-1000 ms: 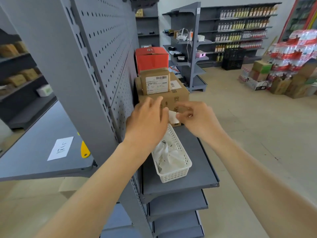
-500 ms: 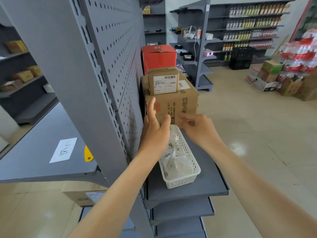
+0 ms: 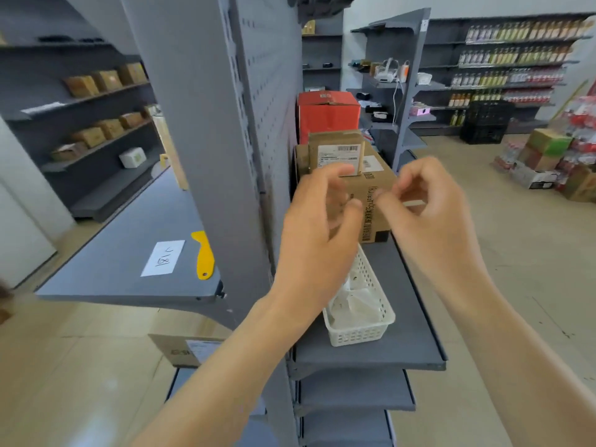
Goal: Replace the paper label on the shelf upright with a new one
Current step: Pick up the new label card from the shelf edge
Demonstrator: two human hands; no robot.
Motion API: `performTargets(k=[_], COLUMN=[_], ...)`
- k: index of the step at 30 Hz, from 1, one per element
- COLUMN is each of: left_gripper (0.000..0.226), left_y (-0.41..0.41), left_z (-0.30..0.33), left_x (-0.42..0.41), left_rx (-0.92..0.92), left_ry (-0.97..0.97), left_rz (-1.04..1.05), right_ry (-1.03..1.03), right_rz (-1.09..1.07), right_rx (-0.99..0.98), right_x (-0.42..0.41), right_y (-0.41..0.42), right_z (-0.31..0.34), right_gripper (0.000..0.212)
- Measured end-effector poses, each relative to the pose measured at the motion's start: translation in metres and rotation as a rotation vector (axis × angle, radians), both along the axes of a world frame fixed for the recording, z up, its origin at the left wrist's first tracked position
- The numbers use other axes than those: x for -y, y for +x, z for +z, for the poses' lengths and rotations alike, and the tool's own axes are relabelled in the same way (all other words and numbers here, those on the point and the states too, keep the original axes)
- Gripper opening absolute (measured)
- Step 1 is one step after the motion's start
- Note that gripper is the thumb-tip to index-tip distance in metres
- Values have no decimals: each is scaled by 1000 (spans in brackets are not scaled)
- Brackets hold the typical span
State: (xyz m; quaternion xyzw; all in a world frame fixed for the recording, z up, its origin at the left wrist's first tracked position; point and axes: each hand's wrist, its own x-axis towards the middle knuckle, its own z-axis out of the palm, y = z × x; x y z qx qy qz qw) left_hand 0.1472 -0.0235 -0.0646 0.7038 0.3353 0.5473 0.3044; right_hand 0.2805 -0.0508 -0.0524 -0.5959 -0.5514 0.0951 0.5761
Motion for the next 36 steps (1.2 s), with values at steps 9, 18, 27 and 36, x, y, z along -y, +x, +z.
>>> performTargets(k=[9,18,27,36], left_gripper=[28,29,46,62], left_y=[-108,-241,-279,-291], left_z=[23,26,-40,-78], left_x=[30,-24,-103,-122], left_rx=[92,-6,-672,-894], left_ry=[114,53,-130,-113], left_rz=[3,311,337,281], right_ry=[330,227,-282,-604], right_rz=[342,389,211,110], right_rx=[-233,-20,425,848], right_x=[33,-5,-99,-124], right_y=[-121,-234,-259,-256], right_z=[19,35,-22,-64], right_gripper=[23,27,43,55])
